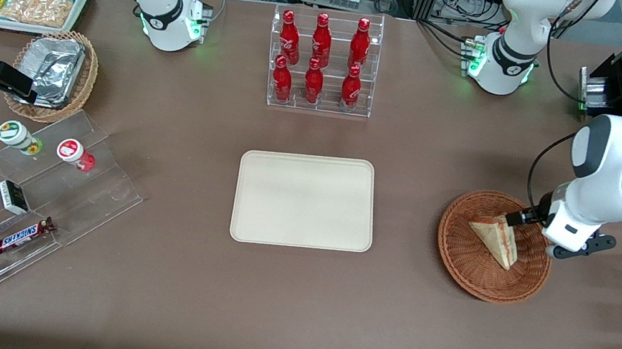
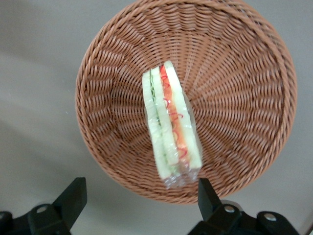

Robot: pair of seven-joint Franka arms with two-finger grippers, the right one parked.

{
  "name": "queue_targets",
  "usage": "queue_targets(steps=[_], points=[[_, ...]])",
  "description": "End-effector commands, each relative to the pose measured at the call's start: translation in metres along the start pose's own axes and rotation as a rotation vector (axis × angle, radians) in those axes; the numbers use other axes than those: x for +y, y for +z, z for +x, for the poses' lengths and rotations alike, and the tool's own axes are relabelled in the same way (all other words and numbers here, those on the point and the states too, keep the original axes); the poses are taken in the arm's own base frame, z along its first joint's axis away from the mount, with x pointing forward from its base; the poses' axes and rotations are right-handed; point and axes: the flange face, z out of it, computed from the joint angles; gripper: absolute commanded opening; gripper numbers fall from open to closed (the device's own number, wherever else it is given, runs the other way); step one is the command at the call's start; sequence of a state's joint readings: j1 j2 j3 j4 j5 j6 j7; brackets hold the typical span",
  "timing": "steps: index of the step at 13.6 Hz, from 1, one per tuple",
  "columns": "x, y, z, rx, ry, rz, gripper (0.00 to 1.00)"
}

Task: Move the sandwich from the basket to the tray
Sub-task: 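Lower the left gripper and close it on the wrapped sandwich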

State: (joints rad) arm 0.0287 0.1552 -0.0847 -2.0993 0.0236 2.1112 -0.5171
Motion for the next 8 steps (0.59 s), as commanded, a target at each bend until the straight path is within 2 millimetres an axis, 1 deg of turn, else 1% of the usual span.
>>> queue_targets(steps=[1,4,6,7,8], points=[[0.009,0.005,0.001,-0.013,-0.167,-0.082,1.00],[0.011,0.012,0.001,-0.032,-0.204,-0.113,1.00],[0.012,0.024,-0.002,-0.005,-0.259,-0.129,1.00],[0.016,0.029,-0.005,0.009,-0.269,-0.136,1.00],[0.015,0.035,-0.005,0.019,-0.273,-0.141,1.00]])
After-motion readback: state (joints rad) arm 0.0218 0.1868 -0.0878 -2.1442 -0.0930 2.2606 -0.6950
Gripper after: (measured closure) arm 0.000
